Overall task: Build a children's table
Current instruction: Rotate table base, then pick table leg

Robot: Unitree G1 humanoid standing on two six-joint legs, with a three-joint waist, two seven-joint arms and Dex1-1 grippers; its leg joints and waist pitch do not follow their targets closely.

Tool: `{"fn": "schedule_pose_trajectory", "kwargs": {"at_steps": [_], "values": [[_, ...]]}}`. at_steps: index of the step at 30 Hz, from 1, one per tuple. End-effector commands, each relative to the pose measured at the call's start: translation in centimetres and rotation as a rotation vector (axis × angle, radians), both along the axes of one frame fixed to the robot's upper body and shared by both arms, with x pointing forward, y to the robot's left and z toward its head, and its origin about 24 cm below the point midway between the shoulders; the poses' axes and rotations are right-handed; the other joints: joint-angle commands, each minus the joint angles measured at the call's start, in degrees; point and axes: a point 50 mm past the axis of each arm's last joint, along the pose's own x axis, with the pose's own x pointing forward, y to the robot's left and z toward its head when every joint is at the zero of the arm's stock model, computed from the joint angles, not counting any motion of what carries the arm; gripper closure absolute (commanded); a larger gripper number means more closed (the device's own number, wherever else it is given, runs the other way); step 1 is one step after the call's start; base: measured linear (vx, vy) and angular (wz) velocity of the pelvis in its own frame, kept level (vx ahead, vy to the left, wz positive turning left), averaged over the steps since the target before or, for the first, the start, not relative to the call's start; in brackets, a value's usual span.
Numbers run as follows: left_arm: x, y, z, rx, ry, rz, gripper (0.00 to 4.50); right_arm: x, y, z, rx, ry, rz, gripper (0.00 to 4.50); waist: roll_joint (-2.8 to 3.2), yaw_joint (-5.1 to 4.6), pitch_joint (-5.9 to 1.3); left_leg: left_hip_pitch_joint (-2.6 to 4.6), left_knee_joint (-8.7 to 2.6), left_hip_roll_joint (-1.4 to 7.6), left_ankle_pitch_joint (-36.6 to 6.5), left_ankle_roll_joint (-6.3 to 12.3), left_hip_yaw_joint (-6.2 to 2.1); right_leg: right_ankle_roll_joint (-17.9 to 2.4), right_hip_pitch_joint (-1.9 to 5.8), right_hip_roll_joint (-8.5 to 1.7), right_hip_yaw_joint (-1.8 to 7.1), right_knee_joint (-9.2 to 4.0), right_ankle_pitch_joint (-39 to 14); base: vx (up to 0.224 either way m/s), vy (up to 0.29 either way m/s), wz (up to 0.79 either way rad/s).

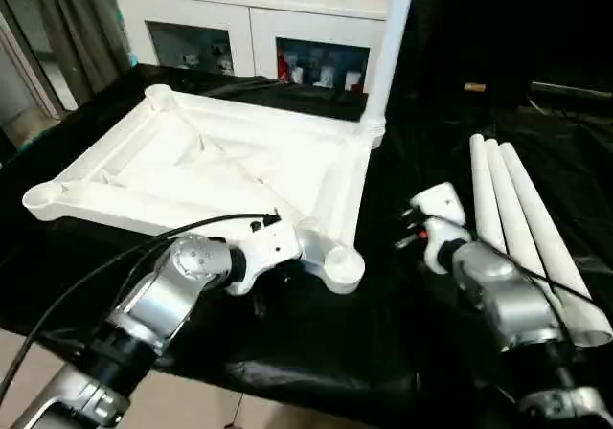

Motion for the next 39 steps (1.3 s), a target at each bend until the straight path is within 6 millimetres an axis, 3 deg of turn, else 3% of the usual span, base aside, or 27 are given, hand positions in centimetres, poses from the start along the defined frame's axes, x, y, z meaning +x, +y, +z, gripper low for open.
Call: {"fn": "schedule_pose_trajectory", "kwargs": {"at_steps": [1,7,9,10,12,13,15,17,22,26,30,32,36,39], "values": [[0.7,0.3,0.9,-0.005,-0.061,0.030,4.50,0.7,-0.8,1.5,0.028,-0.023,-0.064,4.41,0.34,-0.14,-4.15,0.57,-3.58,1.21,-6.8,-0.24,-0.31,-12.6,3.51,-3.33,2.30,-3.27,-1.0,0.000,0.000,0.00],[0.3,0.0,2.3,-0.103,-0.039,0.009,4.50,1.6,-2.2,2.6,-0.009,0.004,-0.164,3.73,0.27,-0.01,-4.02,0.51,-3.46,1.24,-6.8,-0.83,-0.16,-13.0,3.40,-3.45,2.30,-3.28,-2.1,0.000,0.000,0.00],[-0.1,0.0,3.8,-0.193,-0.026,-0.008,4.50,2.3,-3.8,4.0,-0.038,0.046,-0.276,3.62,0.18,-0.03,-4.09,0.63,-3.50,1.24,-6.6,-0.89,-0.19,-13.0,3.45,-3.42,2.27,-3.14,-2.1,0.000,0.000,0.00],[-0.2,0.0,4.0,-0.210,-0.022,-0.008,4.50,2.4,-4.2,4.2,-0.047,0.061,-0.296,3.62,-0.15,0.04,-4.15,0.64,-3.52,1.23,-5.8,-0.88,-0.19,-13.6,3.50,-3.41,2.25,-3.00,-2.0,0.000,0.000,0.00],[-0.3,-0.1,4.5,-0.251,-0.013,-0.007,4.08,2.5,-5.0,4.8,-0.066,0.101,-0.344,3.34,0.02,0.08,-3.97,0.72,-3.41,1.11,-5.8,-1.27,-0.04,-13.6,3.30,-3.10,2.25,-3.04,-2.0,0.000,0.000,0.00],[-0.3,-0.1,4.6,-0.259,-0.006,-0.006,4.08,2.5,-5.2,5.0,-0.069,0.111,-0.356,3.31,0.00,0.29,-3.92,0.65,-3.35,1.06,-6.2,-1.23,0.04,-13.0,3.30,-3.19,2.30,-3.14,-2.6,0.000,0.000,0.00],[-0.8,-0.3,4.8,-0.284,0.030,-0.025,3.93,2.5,-6.1,5.4,-0.080,0.138,-0.397,3.14,-0.48,0.42,-3.97,0.53,-3.34,1.01,-5.5,-0.90,0.09,-12.3,3.45,-3.29,2.34,-3.16,-2.9,0.000,0.000,0.00],[-1.3,-0.6,5.0,-0.299,0.058,-0.053,3.66,2.2,-7.1,5.6,-0.087,0.170,-0.439,2.90,-0.55,0.47,-4.03,0.45,-3.28,1.03,-4.3,-0.72,0.10,-12.3,3.45,-3.32,2.35,-3.00,-2.1,0.000,0.000,0.00],[-1.5,-0.7,5.1,-0.295,0.065,-0.064,3.47,1.4,-8.3,5.0,-0.076,0.244,-0.491,2.63,-0.41,0.47,-3.89,0.46,-3.30,0.98,-5.6,-0.99,0.09,-11.5,3.43,-3.28,2.32,-3.40,-5.2,0.000,0.000,0.00],[-1.8,-0.8,5.2,-0.288,0.083,-0.073,3.02,0.9,-8.8,4.1,-0.075,0.313,-0.516,2.21,-0.25,0.47,-3.95,0.54,-3.25,0.93,-6.0,-1.37,0.06,-11.2,3.34,-3.24,2.29,-3.41,-5.5,0.000,0.000,0.00],[-2.0,-0.9,5.3,-0.283,0.101,-0.083,2.76,0.3,-8.7,3.1,-0.035,0.389,-0.522,2.00,-0.31,0.34,-3.91,0.50,-3.22,0.91,-6.1,-1.47,0.09,-11.5,3.35,-3.17,2.31,-3.42,-5.4,0.000,0.000,0.00],[-2.1,-0.9,5.3,-0.280,0.104,-0.085,2.47,0.1,-8.5,2.8,-0.012,0.416,-0.512,1.64,-0.31,0.48,-3.94,0.52,-3.22,0.94,-6.0,-1.42,0.05,-11.6,3.35,-3.16,2.27,-3.38,-5.2,0.000,0.000,0.00],[-2.1,-1.0,5.4,-0.275,0.106,-0.085,2.33,-0.1,-8.2,2.6,0.005,0.437,-0.495,1.39,-0.33,0.43,-3.87,0.52,-3.24,0.94,-6.5,-1.57,0.06,-11.5,3.29,-3.20,2.26,-3.50,-6.1,0.000,0.000,0.00],[-2.1,-1.0,5.4,-0.270,0.107,-0.084,1.98,-0.1,-8.0,2.6,0.010,0.447,-0.487,1.08,-0.32,0.51,-3.90,0.56,-3.28,0.97,-6.6,-1.68,0.02,-11.3,3.26,-3.21,2.25,-3.49,-6.6,0.000,0.000,0.00]]}}
